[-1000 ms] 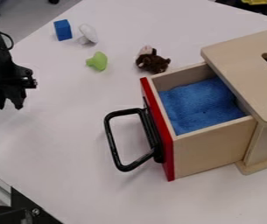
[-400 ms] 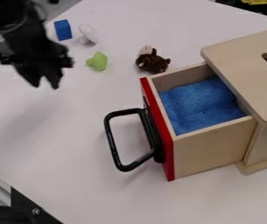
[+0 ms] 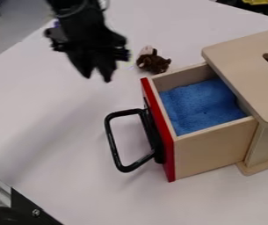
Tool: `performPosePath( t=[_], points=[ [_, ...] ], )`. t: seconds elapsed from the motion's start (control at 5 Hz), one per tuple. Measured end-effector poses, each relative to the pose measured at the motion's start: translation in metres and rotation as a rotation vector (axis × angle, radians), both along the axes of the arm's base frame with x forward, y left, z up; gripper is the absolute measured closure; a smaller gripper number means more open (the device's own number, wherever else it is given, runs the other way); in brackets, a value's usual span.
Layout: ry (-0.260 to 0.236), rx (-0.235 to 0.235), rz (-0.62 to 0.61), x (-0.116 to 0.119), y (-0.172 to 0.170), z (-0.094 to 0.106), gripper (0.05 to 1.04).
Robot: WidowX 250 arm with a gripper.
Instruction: Move the green thing to in the drawer
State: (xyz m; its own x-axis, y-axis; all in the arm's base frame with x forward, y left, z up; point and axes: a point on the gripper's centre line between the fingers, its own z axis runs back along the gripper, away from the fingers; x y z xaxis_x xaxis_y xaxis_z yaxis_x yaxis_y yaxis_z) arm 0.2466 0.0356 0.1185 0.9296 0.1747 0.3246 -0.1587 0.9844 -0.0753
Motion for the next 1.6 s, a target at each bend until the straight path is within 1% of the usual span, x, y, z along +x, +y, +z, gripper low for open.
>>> performPosePath(
  t=[0.2,0.4,0.6,0.8,1.0,1.2,1.4,1.6],
  points=[
    [-0.004,-0.009,-0.107,0.009,-0.038,0.003,0.684],
    [0.033,0.000,-0.203,0.009,-0.072,-0.008,0.684],
    [0.062,0.010,-0.285,0.007,-0.098,-0.020,0.684],
    [0.097,0.037,-0.327,0.009,-0.114,-0.035,0.684],
    [0.117,0.040,-0.319,0.013,-0.116,-0.045,0.684],
    [0.137,0.051,-0.315,0.016,-0.115,-0.053,0.636],
    [0.134,0.049,-0.300,0.019,-0.115,-0.050,0.332],
    [0.137,0.044,-0.276,0.021,-0.110,-0.049,0.100]
  ],
)
